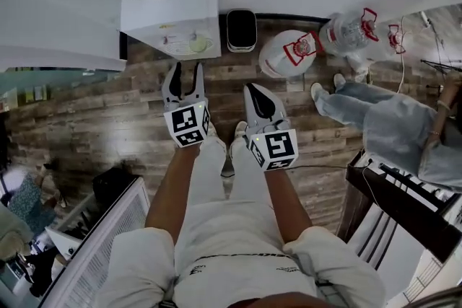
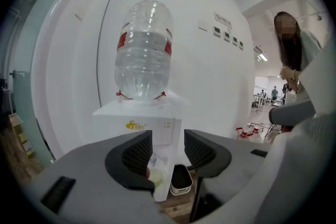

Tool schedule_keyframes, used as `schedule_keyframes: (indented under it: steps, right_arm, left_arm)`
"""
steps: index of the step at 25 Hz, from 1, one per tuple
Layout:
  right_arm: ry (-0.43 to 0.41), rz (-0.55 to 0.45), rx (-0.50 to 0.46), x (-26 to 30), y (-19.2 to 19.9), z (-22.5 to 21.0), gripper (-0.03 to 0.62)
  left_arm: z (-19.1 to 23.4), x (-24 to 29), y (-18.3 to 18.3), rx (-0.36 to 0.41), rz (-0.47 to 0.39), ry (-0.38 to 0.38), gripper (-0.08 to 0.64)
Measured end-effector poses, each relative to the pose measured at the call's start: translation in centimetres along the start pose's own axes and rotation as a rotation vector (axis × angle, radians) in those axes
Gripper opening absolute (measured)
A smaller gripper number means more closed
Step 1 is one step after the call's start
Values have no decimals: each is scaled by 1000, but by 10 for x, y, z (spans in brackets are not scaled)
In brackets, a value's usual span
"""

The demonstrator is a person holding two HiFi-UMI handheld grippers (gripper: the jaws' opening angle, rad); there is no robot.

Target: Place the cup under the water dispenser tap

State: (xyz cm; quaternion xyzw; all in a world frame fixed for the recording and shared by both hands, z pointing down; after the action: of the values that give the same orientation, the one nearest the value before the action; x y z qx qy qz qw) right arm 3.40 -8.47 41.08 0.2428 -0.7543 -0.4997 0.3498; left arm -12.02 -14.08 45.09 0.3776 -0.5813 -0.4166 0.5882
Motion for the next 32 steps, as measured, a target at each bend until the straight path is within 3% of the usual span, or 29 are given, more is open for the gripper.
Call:
schedule_keyframes:
  steps: [7,11,15,24,32]
  right_arm:
    - [-17,-67,-13,-23,-61,28,0]
    - [-39,-91,-20,-37,-90,40,0]
    - [-53,-122,-28,-52,-117,53,0]
    - [-76,-164,-63,-73,-163,87,0]
    - [-90,-181,-80,-81,-175,111,-2]
  left_arm:
    - [-11,-54,-66,-18,-59,28,108]
    - [-20,-89,-104,-47,-118,51,1]
    - [-24,-119,-127,-66,-114,61,-3]
    - [-20,-172,-162,-21,-131,84,-3]
    - [-16,-205,-179,-5,-169,99,-3]
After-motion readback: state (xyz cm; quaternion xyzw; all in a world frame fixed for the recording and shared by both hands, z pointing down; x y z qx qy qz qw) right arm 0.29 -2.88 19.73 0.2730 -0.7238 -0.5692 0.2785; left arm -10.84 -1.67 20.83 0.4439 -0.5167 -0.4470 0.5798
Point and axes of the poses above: the fingertips, and each gripper's own axes: x forward along the fingers, z to its left, y out of its underside, the point moved 2 cm from there along -x, backward along the fingers, and after that the axes turned 10 degrees about -y, right-handed, at the moved point
